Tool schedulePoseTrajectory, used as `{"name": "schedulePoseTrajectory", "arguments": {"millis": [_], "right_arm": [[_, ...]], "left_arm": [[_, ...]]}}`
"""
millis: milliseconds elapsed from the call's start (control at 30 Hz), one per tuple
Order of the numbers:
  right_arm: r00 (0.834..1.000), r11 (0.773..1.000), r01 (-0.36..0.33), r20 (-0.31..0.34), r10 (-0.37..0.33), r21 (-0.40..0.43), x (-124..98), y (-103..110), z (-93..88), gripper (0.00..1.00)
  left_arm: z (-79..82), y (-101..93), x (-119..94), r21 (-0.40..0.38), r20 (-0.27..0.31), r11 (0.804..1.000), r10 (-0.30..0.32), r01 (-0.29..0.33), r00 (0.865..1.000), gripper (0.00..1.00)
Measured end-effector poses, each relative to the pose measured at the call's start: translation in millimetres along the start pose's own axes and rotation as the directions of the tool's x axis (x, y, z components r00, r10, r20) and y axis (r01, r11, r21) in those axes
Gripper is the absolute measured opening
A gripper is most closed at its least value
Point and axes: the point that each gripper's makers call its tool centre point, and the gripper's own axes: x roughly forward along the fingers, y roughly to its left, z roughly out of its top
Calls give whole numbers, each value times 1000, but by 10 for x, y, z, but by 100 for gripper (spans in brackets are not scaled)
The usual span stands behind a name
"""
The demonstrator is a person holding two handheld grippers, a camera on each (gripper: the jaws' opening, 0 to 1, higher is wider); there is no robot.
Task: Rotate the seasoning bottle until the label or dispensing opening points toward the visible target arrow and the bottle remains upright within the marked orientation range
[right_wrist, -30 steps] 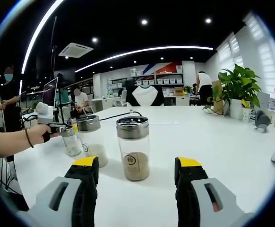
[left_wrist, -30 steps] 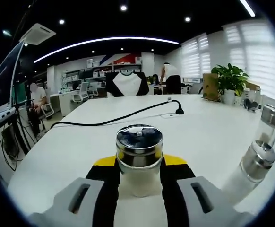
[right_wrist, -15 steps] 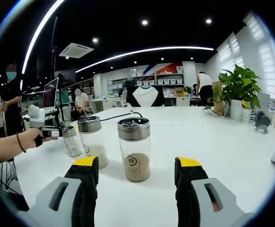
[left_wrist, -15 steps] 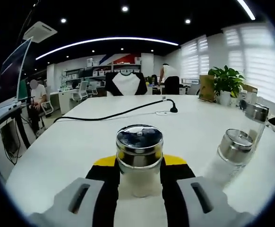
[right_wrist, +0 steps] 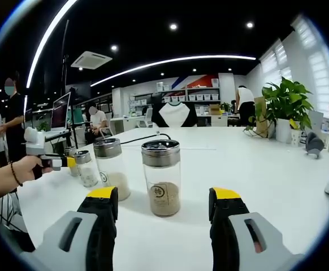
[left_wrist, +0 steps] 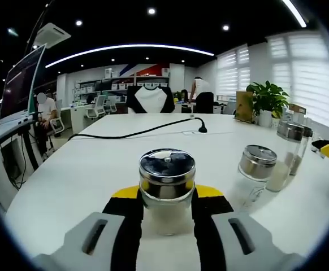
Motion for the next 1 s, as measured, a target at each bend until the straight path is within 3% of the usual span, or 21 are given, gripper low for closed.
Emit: {"name": "schedulePoseTrajectory", "arguments": {"millis": [333, 1000], "right_arm": [[1000, 1000, 1, -3, -1, 4, -2, 0, -11, 66], [1000, 1000, 3, -5, -3, 10, -17, -13, -25, 66]], "left_arm": [[-54, -67, -148, 7, 0, 1000, 1, -1, 1000, 35], [-46, -91, -173, 7, 19, 1000, 16, -16, 1000, 35]]}}
